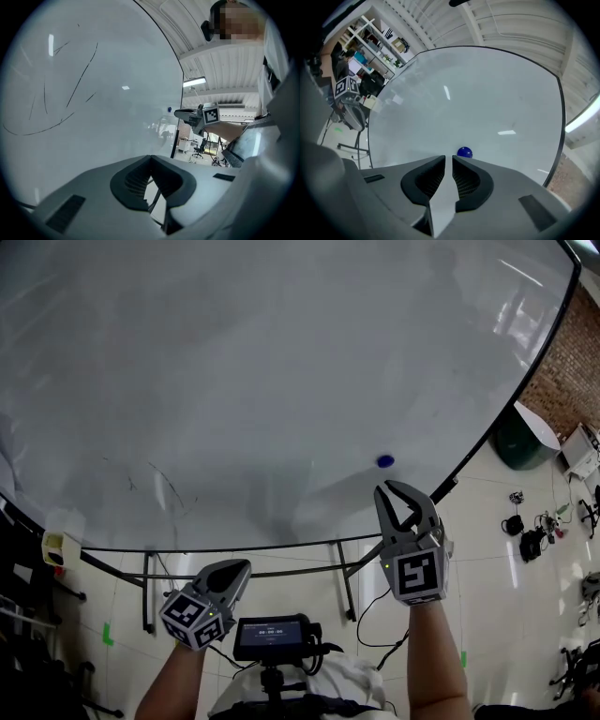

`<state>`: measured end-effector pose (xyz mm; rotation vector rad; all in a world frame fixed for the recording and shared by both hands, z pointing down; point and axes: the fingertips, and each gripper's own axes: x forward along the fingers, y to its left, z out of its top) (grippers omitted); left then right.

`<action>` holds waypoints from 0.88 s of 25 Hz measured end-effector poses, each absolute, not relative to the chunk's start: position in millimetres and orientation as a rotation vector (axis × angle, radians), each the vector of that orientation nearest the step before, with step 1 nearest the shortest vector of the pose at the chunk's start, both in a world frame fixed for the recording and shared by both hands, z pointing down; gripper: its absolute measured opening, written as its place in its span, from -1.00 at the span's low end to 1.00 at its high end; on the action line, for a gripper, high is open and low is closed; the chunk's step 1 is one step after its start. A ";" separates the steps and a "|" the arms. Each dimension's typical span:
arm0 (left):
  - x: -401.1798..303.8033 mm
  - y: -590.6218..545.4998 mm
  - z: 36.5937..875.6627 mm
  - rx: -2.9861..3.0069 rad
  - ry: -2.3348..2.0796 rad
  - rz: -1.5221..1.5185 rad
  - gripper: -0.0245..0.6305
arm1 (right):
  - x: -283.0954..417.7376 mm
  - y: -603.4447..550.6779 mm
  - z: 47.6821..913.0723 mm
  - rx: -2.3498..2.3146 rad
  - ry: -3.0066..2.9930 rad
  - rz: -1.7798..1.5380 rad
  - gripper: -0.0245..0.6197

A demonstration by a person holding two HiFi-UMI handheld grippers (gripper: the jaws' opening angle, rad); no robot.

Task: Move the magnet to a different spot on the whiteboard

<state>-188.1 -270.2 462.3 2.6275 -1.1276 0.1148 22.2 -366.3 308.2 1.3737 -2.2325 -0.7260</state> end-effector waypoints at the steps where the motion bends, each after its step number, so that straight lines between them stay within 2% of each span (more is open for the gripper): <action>1: -189.2 -272.1 464.7 2.625 -1.132 0.118 -0.82 | 25.3 -368.6 305.7 1.381 -2.202 -0.756 -0.66; 6: -186.5 -279.9 463.6 2.632 -1.136 0.124 -0.82 | 28.3 -383.8 300.2 1.338 -2.078 -0.876 -0.43; 15: -182.9 -290.9 463.8 2.642 -1.143 0.137 -0.82 | 23.7 -397.3 304.1 1.181 -1.713 -1.105 -0.40; 22: -185.6 -293.0 461.4 2.638 -1.157 0.137 -0.82 | 21.0 -405.3 304.9 1.162 -1.666 -1.112 -0.36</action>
